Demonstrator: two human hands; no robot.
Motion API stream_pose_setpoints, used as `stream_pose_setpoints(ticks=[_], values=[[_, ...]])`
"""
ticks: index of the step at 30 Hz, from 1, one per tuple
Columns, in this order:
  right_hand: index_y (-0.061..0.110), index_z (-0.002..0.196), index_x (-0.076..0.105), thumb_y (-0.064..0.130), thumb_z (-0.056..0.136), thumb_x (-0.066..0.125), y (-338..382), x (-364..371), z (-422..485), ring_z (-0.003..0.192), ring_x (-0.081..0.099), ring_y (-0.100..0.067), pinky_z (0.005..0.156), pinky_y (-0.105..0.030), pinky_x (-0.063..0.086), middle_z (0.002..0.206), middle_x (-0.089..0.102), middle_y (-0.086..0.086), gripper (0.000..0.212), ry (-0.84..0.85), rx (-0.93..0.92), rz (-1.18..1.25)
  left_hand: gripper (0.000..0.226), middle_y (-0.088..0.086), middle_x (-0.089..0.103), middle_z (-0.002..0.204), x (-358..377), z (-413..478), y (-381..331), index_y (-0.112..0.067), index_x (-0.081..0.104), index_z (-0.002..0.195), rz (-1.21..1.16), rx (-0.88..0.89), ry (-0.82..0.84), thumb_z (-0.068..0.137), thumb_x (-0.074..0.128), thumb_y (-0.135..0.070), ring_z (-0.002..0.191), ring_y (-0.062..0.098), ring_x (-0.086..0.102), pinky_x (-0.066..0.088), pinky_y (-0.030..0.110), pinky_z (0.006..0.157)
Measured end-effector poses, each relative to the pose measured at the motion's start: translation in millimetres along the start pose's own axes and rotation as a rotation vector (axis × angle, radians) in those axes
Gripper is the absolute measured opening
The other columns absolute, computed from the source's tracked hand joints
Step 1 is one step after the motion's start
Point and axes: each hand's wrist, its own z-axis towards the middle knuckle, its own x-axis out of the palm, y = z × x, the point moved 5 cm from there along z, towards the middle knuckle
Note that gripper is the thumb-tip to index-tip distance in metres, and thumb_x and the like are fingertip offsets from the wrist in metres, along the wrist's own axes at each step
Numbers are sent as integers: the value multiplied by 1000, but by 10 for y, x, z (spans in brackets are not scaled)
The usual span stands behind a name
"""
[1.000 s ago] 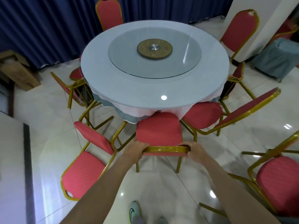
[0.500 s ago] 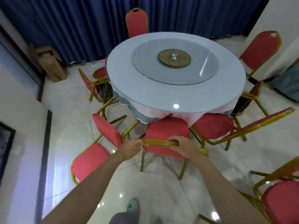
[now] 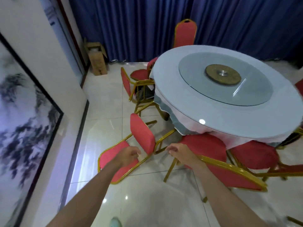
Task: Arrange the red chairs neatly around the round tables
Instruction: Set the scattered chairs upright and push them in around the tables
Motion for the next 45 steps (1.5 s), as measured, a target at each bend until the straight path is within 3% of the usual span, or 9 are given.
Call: stream_pose_setpoints(ticks=[5, 11, 15, 22, 27, 30, 34, 39, 45], values=[[22, 97, 76, 1, 95, 62, 645, 681, 476, 74, 66, 4, 76, -18, 52, 93, 76, 0, 26, 109, -27, 2, 31, -11, 67, 86, -625, -289, 786, -25, 69, 85, -114, -65, -101, 95, 59, 3, 78, 1, 61, 45, 10, 71], [25, 95, 75, 3, 96, 62, 1058, 1361, 1023, 82, 70, -13, 85, -38, 57, 90, 77, -4, 25, 220, -3, -5, 20, -2, 72, 89, -1102, -455, 1678, -12, 75, 103, -217, -182, -163, 99, 58, -2, 79, 10, 67, 55, 24, 79], [31, 93, 72, 7, 100, 60, 1250, 1698, 1393, 79, 69, -9, 74, -24, 55, 92, 77, -3, 28, 307, 23, -28, 28, -5, 74, 87, -1221, -412, 2188, -20, 75, 98, -318, -299, -194, 99, 54, -2, 80, 11, 70, 54, 20, 72], [24, 101, 75, 9, 103, 53, 1329, 2102, 2283, 83, 68, -12, 76, -24, 52, 97, 77, -3, 27, 498, 69, -57, 35, 10, 74, 89, -1225, -298, 2924, -7, 73, 97, -477, -565, -251, 88, 46, 14, 76, 17, 66, 47, 12, 60], [29, 95, 75, 16, 98, 50, 1267, 2367, 2853, 86, 70, -14, 87, -38, 56, 91, 78, 1, 28, 598, 81, -77, 40, -4, 75, 86, -1221, -78, 3312, -31, 71, 88, -372, -668, -213, 92, 47, 1, 84, 16, 70, 58, 33, 82], [32, 92, 75, 17, 93, 55, 1186, 2528, 3103, 87, 72, -14, 88, -41, 58, 92, 78, 3, 25, 640, 124, -91, 39, -4, 73, 89, -1219, 74, 3399, -31, 70, 90, -343, -690, -181, 94, 46, -1, 87, 14, 70, 58, 34, 87], [27, 92, 73, 3, 98, 53, 1159, 2773, 3340, 79, 67, -7, 79, -26, 56, 94, 75, 0, 31, 670, 160, -101, 31, -3, 70, 97, -1139, 284, 3608, -32, 66, 96, -279, -693, -87, 97, 48, -6, 94, 18, 67, 53, 30, 87], [25, 94, 73, 3, 94, 54, 867, 3295, 3783, 88, 72, -17, 88, -35, 58, 89, 76, 3, 29, 703, 175, -134, 24, 1, 68, 121, -837, 579, 4265, -29, 65, 116, -158, -717, 46, 102, 50, -16, 102, 18, 63, 51, 29, 94], [14, 108, 73, 2, 97, 49, 442, 4262, 4479, 75, 67, -9, 61, -14, 48, 94, 76, -2, 29, 699, 143, -158, 27, 1, 65, 125, -449, 1048, 5303, -28, 64, 122, -69, -745, 75, 102, 48, -20, 112, 22, 60, 48, 30, 93]])
